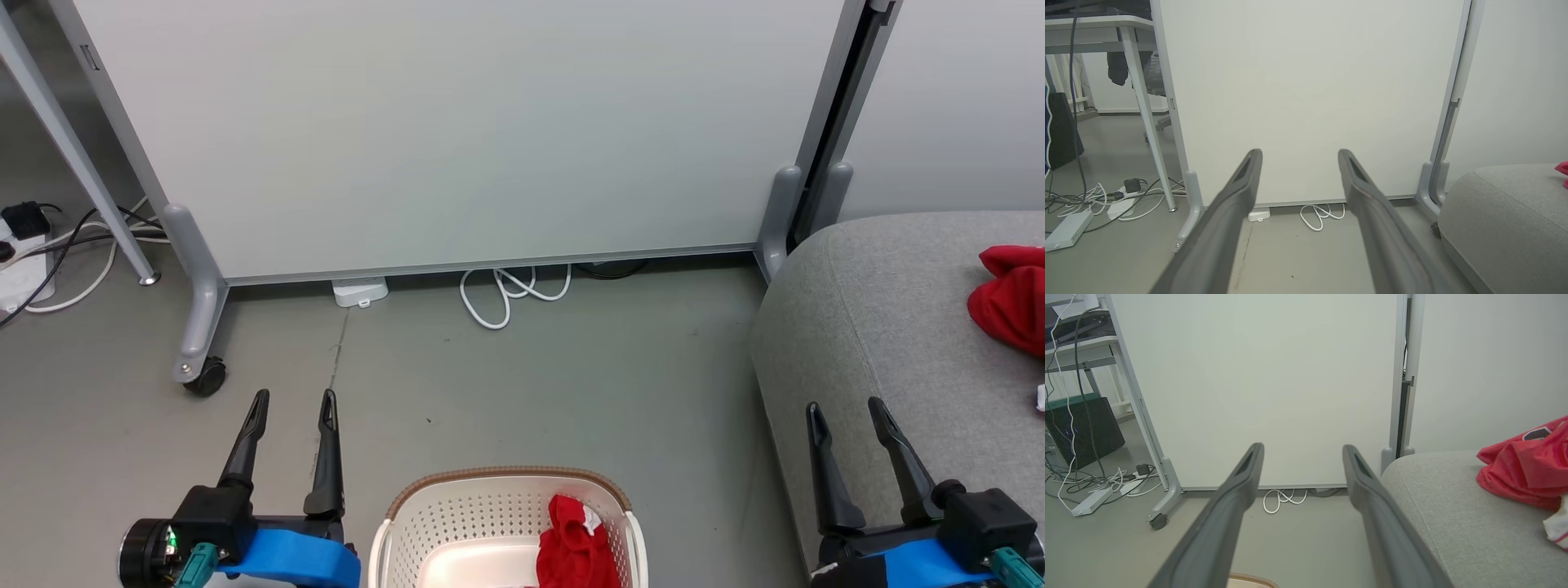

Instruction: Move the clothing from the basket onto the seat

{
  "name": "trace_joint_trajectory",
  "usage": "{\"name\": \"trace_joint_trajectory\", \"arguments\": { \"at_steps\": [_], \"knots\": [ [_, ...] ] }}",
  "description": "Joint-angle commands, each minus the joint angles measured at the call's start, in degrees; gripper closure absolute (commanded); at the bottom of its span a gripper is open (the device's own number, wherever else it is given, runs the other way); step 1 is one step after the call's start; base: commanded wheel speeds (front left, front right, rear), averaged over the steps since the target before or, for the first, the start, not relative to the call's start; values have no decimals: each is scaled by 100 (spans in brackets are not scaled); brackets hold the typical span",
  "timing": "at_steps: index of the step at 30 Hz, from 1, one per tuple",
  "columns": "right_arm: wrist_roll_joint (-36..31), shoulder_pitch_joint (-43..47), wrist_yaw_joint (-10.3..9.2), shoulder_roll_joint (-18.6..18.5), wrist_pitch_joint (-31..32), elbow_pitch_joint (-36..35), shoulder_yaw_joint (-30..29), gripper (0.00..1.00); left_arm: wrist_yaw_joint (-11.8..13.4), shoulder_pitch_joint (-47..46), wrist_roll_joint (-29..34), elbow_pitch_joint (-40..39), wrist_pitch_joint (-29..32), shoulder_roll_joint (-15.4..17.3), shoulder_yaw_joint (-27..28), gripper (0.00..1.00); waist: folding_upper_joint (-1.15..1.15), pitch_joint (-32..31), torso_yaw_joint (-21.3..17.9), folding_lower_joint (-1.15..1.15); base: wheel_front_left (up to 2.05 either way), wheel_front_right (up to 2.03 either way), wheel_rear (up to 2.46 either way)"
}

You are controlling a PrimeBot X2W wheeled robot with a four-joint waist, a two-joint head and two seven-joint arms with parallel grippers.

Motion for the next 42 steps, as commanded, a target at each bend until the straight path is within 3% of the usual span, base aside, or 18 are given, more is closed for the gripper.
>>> {"name": "trace_joint_trajectory", "arguments": {
  "at_steps": [1, 14, 20, 25, 42],
  "knots": [
    [14, 72, 3, 14, 3, 14, -1, 0, -14, 8, 14, 13, -17, 1, 36, 0, 0, 5, -3, 0, 0, 0, 0],
    [53, 37, 3, 15, 3, 23, 30, 0, -119, -152, 103, 203, -17, -49, -4, 0, 0, 71, -24, 0, 0, 0, 0],
    [25, -105, 3, 14, 3, -34, 52, 0, -175, -373, 4, 580, -16, -61, -276, 0, 0, 168, -119, 0, 0, 0, 0],
    [-7, -287, 3, 13, 4, -133, 59, 0, -210, -793, -10, 1254, -16, -26, -798, 0, 0, 406, -291, 0, 0, 0, 0],
    [41, -1259, 3, 14, 3, -473, 113, 0, -195, -2777, -955, 3644, 124, 70, -2833, 0, 0, 2270, -929, 0, 0, 0, 0]
  ]
}}
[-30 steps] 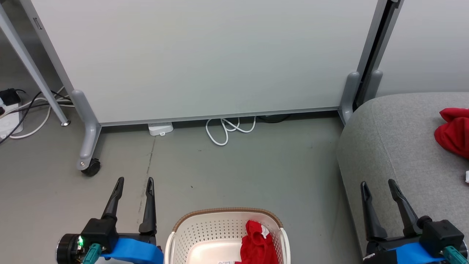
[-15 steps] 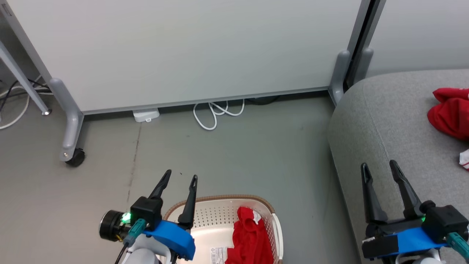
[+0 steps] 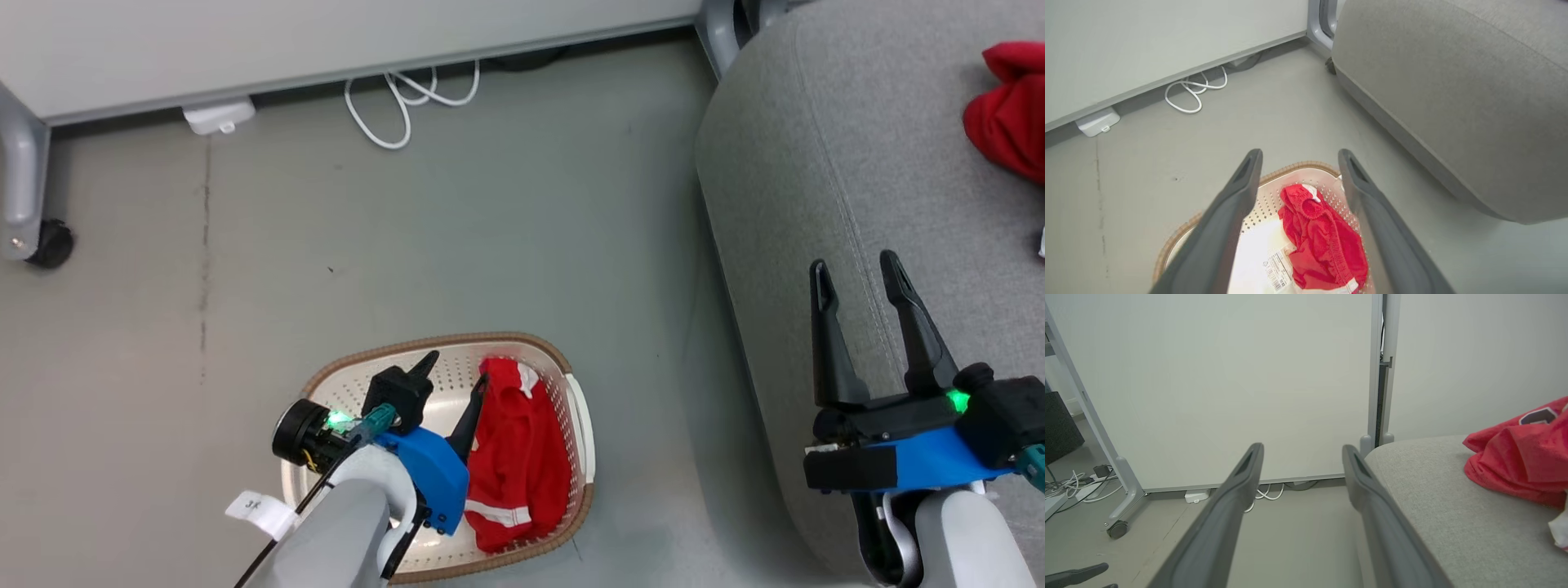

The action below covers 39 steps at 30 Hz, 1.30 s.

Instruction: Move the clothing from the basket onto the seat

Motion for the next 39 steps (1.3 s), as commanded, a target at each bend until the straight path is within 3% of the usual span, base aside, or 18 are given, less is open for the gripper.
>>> {"name": "trace_joint_trajectory", "arguments": {
  "at_steps": [1, 8, 18, 32, 39],
  "knots": [
    [10, -139, 3, 6, 3, -44, 12, 0, 1, -214, -84, 225, 123, 38, -157, 0, 0, 484, -232, -1, 0, 0, 0],
    [13, -535, 3, 7, 3, -197, 48, 0, 1, -916, -621, 1009, 596, 18, -1005, 0, 0, 1239, -398, -1, 0, 0, 0],
    [83, -956, 3, 8, 4, -365, 88, 0, 1, -1518, -1353, 1484, 1302, 15, -2013, 0, 0, 2148, -607, -1, 0, 0, 0],
    [302, -1236, 3, 8, 4, -533, 68, 0, 0, -2124, -1920, 2018, 1381, 28, -2591, 0, 0, 3048, -916, -1, 0, 0, 0],
    [365, -1270, 3, 8, 4, -607, 26, 0, 3, -2379, -1786, 2311, 1386, 30, -2845, 0, 0, 3352, -983, -1, 0, 0, 0]
  ]
}}
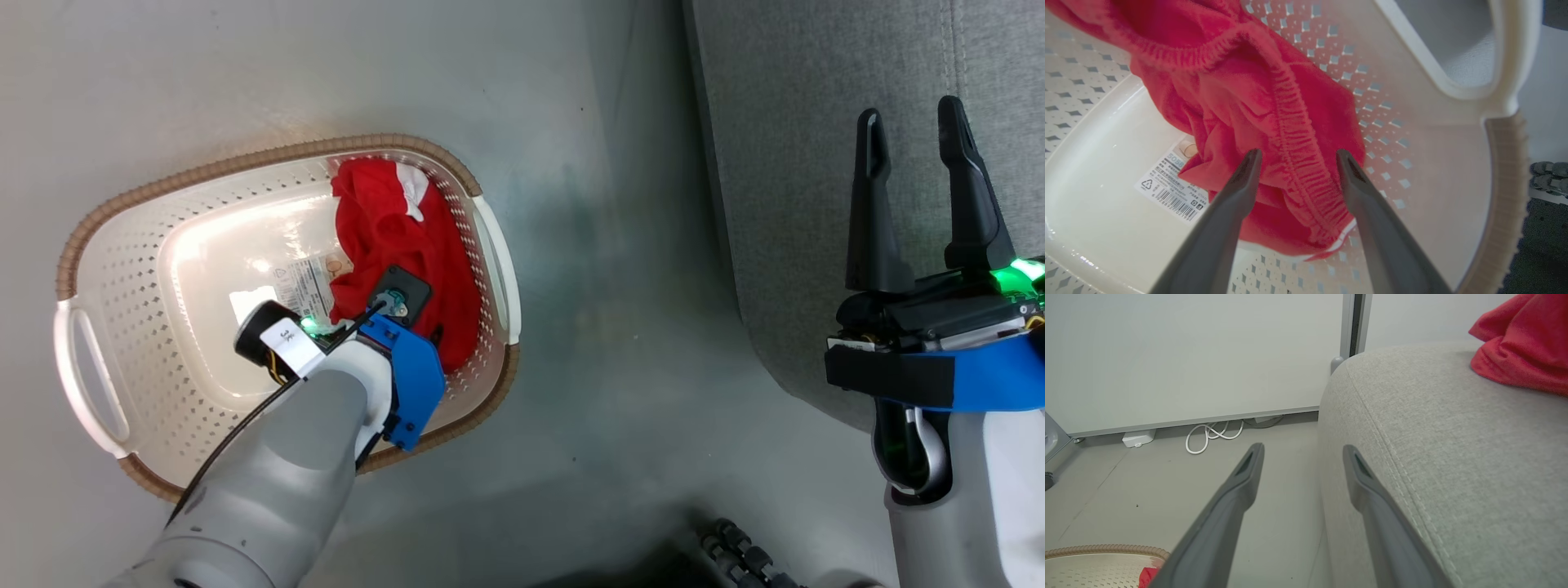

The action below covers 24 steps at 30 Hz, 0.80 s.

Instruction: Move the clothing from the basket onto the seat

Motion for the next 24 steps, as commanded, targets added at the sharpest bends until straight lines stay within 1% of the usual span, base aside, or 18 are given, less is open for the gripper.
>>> {"name": "trace_joint_trajectory", "arguments": {
  "at_steps": [1, 5, 12, 16, 19, 20, 21, 22, 23, 24],
  "knots": [
    [40, -92, 3, 8, 4, -50, -19, 0, 63, -189, 73, 73, -24, 63, -46, 0, 0, 142, -46, -1, 0, 0, 0],
    [56, -86, 3, 8, 4, -116, -52, 0, 301, -331, 248, 169, 15, 134, -201, 0, 0, 319, -79, -1, 0, 0, 0],
    [64, -140, 3, 8, 4, -208, -38, 0, 495, -573, 396, 232, 209, 280, -366, 0, 0, 607, -81, -1, 0, 0, 0],
    [59, -167, 3, 8, 4, -252, -17, 0, 556, -674, 350, 240, 307, 296, -354, 0, 0, 697, -80, -1, 0, 0, 0],
    [51, -158, 3, 8, 4, -283, -11, 0, 536, -683, 301, 249, 354, 284, -335, 0, 0, 739, -75, -1, 0, 0, 0],
    [49, -152, 3, 8, 4, -292, -10, 0, 492, -691, 273, 249, 385, 275, -329, 0, 0, 748, -73, -1, 0, 0, 0],
    [46, -147, 3, 8, 4, -300, -11, 0, 473, -699, 265, 251, 441, 271, -330, 12, 0, 755, -71, -1, 0, 0, 0],
    [41, -143, 3, 8, 4, -306, -15, 0, 455, -714, 239, 252, 470, 270, -326, 65, 0, 759, -65, -1, 0, 0, 0],
    [34, -141, 3, 9, 4, -309, -18, 0, 436, -716, 199, 253, 472, 265, -301, 100, 0, 759, -58, -1, 0, 0, 0],
    [24, -140, 3, 9, 4, -307, -18, 0, 406, -711, 200, 253, 477, 255, -299, 100, 0, 755, -48, -1, 0, 0, 0]
  ]
}}
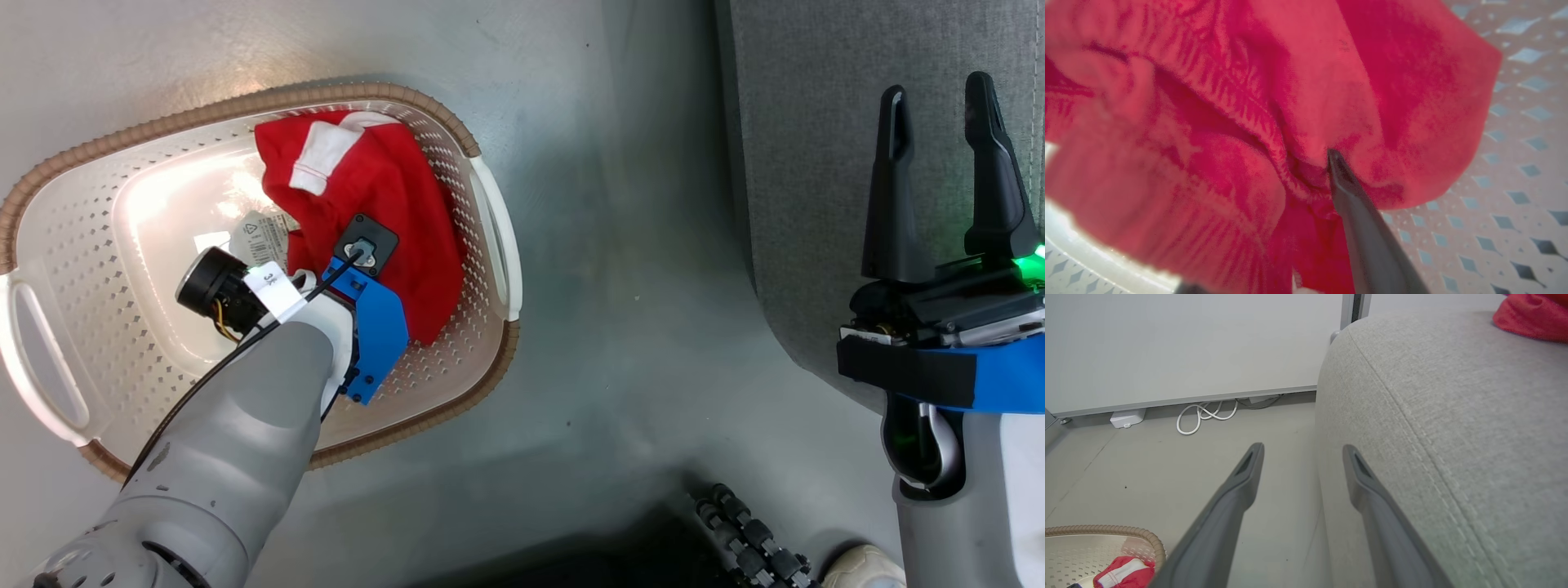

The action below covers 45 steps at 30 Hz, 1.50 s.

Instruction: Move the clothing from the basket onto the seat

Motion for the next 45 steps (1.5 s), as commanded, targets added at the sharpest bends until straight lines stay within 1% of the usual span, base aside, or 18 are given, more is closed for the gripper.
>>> {"name": "trace_joint_trajectory", "arguments": {
  "at_steps": [1, 5, 12, 20, 27, 34, 37, 43, 45],
  "knots": [
    [-31, -72, 3, 10, 5, 1, -1, 0, -42, -82, -29, 12, 4, -17, 19, 100, 0, -14, 28, 0, 0, 0, 0],
    [-70, -111, 3, 9, 5, 31, 22, 0, -103, -23, -51, 14, -35, -48, -31, 100, 0, -103, 92, 0, 0, 0, 0],
    [-109, -101, 3, 9, 5, 102, 26, 0, -198, 125, -204, 12, -331, -156, 49, 100, 0, -379, 238, 0, 0, 0, 0],
    [-212, -69, 3, 8, 5, 270, 2, 0, -347, 328, -335, -112, -959, -331, -2, 100, 0, -980, 591, 0, 0, 0, 0],
    [-337, 91, 3, 7, 4, 475, -24, 0, -401, 544, -590, -365, -1475, -382, 59, 100, 0, -1711, 934, 0, 0, 0, 0],
    [-431, 355, 3, 5, 4, 729, -1, 0, -420, 804, -901, -750, -1772, -379, 58, 100, 0, -2612, 1219, 0, 0, 0, 0],
    [-452, 491, 3, 6, 4, 843, 1, 0, -425, 911, -1026, -794, -1883, -378, 111, 100, 0, -3018, 1312, 0, 0, 0, 0],
    [-403, 831, 3, 5, 4, 1047, 23, 0, -430, 1063, -1083, -801, -1969, -380, 265, 100, 0, -3805, 1447, 0, 0, 0, 0],
    [-367, 948, 3, 5, 4, 1106, 27, 0, -373, 1075, -1037, -943, -1971, -340, 376, 100, 0, -4029, 1479, 0, 0, 0, 0]
  ]
}}
